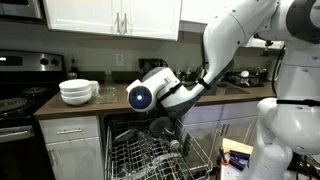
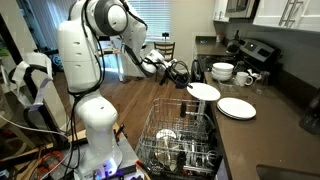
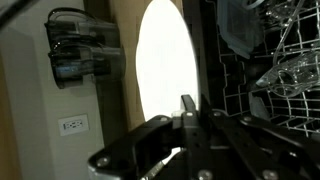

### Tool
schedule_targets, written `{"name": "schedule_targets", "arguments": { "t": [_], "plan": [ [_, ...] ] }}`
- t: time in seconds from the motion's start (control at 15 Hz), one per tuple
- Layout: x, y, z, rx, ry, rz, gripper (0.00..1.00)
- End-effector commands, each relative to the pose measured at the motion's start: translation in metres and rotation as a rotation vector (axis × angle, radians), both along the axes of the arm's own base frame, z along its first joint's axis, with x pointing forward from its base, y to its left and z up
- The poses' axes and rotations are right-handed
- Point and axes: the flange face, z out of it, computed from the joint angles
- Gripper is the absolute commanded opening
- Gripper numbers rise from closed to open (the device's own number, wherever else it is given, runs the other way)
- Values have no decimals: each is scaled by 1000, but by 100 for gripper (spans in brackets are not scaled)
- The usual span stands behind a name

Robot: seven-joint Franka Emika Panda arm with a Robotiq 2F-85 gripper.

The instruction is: Take the plate from the dishwasher and stack it on the plates on the counter

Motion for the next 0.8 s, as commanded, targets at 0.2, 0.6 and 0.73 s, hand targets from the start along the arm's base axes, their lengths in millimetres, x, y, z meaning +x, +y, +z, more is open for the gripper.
{"name": "schedule_targets", "arguments": {
  "t": [0.2,0.6,0.73],
  "plan": [
    [25,-50,18,-11,-33,34,5],
    [30,-76,7,72,-22,-2,5],
    [30,-80,5,78,-17,-8,7]
  ]
}}
